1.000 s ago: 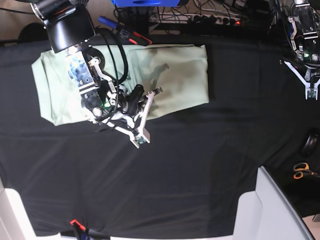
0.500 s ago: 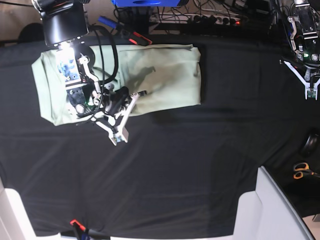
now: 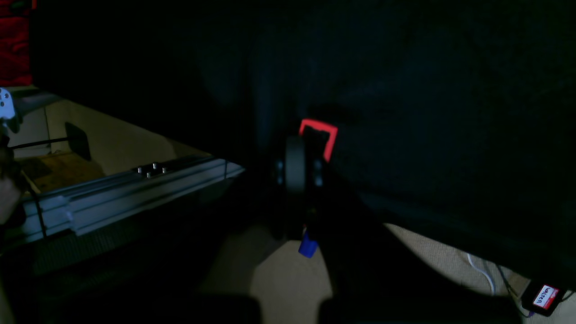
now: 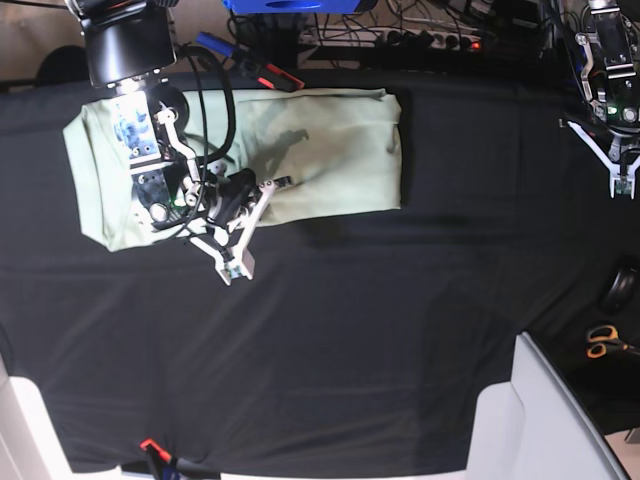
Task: Fold the T-shirt properly
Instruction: 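Open the right gripper and withdraw it from the shirt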
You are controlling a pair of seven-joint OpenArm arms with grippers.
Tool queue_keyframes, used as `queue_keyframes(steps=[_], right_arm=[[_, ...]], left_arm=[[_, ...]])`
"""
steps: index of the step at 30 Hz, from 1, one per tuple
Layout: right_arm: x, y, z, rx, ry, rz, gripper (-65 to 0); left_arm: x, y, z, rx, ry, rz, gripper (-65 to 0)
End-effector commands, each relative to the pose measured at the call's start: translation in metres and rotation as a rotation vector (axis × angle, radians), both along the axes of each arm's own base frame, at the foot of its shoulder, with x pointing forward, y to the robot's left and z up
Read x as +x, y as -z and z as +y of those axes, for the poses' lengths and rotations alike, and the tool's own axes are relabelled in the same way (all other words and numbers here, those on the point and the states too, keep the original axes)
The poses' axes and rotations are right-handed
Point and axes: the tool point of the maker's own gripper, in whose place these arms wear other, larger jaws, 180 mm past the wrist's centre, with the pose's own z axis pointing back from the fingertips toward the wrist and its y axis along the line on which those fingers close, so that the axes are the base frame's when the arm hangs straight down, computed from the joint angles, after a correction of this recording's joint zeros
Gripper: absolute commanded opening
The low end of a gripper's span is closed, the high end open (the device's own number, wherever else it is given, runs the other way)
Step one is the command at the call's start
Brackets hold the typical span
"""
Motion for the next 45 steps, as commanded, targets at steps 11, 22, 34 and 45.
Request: queue_keyframes(steps=[11, 22, 34, 45], right_arm=[[0.028, -0.029, -0.021, -0.02, 0.168, -0.083, -39.9], [0.03, -0.07, -0.13, -0.053, 0.478, -0.186, -29.3], [-0.011, -0.054, -0.282, -0.118, 0.479, -0.168, -11.3], [-0.027, -0.052, -0.272, 0.156, 0.513, -0.196, -11.2]], left_arm=[[0.009, -0.009, 0.01, 0.03, -0.003, -0.025, -65.0], [0.009, -0.009, 0.01, 0.03, -0.006, -0.026, -65.0], [0.015, -0.007, 0.003, 0.011, -0.011, -0.045, -65.0], [0.015, -0.007, 0.003, 0.01, -0.011, -0.047, -65.0]])
